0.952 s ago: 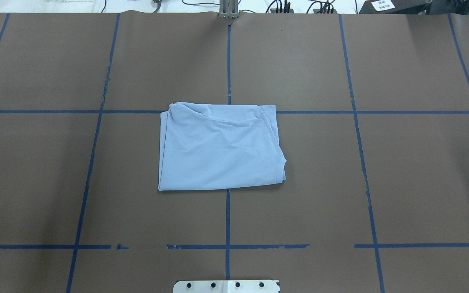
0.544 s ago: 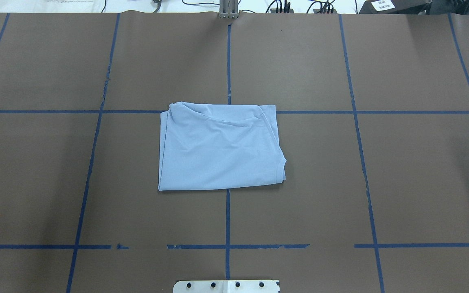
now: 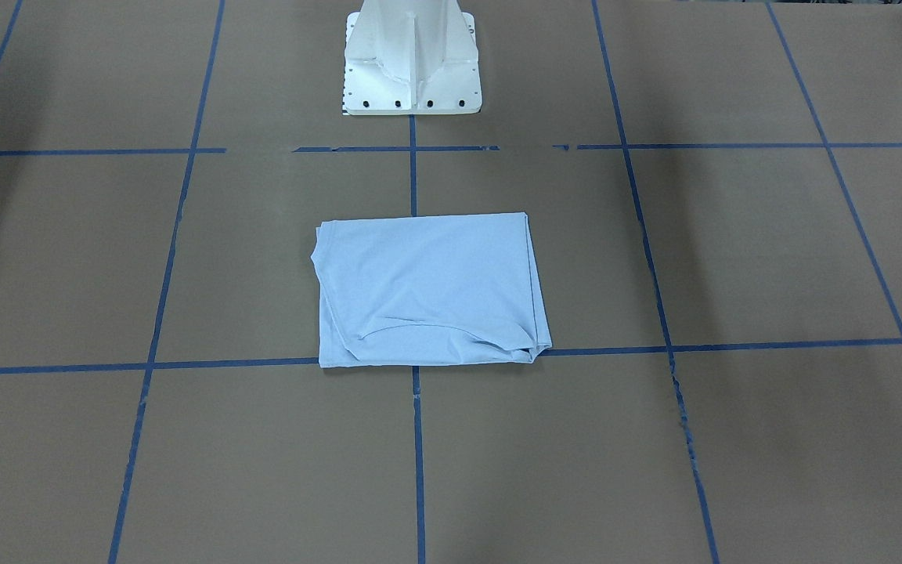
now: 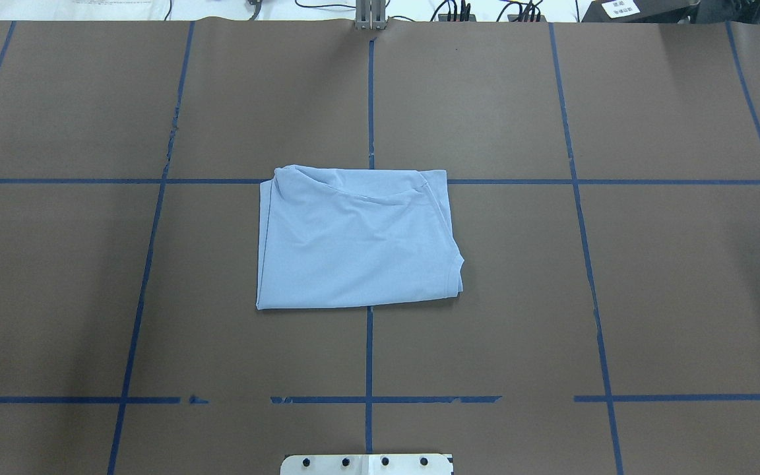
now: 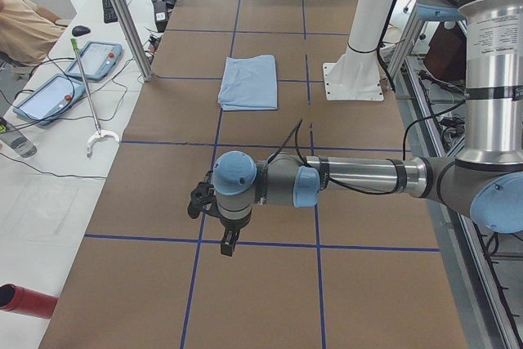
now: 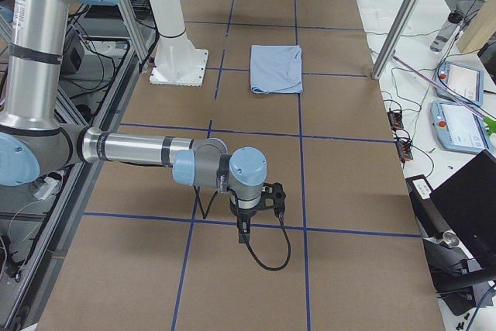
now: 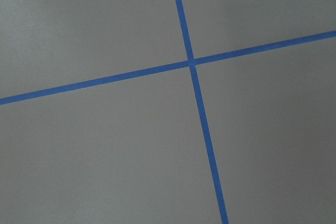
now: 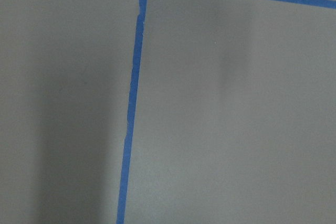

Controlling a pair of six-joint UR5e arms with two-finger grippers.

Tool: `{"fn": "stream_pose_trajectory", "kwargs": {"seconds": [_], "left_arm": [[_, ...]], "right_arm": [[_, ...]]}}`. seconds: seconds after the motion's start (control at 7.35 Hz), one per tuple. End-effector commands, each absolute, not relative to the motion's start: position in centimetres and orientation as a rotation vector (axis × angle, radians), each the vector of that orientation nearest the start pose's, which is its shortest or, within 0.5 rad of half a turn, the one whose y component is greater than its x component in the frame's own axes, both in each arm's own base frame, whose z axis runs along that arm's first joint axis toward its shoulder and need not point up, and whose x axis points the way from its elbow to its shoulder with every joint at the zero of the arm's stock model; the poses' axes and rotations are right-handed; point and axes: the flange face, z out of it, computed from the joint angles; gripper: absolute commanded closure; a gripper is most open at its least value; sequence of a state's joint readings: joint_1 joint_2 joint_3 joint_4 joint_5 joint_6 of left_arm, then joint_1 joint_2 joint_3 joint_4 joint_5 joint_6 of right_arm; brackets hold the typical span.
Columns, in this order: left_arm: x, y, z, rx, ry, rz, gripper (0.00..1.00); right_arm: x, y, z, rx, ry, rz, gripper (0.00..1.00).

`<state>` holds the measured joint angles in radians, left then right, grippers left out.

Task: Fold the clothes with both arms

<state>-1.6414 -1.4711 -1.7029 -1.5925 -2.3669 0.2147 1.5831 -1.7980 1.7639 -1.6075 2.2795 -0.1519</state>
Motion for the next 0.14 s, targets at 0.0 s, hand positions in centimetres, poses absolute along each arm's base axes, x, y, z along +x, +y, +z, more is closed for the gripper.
{"fn": "stream_pose_trajectory", "kwargs": {"seconds": [0.0], "left_arm": [[-9.39,-44.76,63.68,0.165,0.781,0.158,0.00]], "right_arm": [[7.33,-38.96,67.23,-0.009,-0.712,-0.109,0.00]]}}
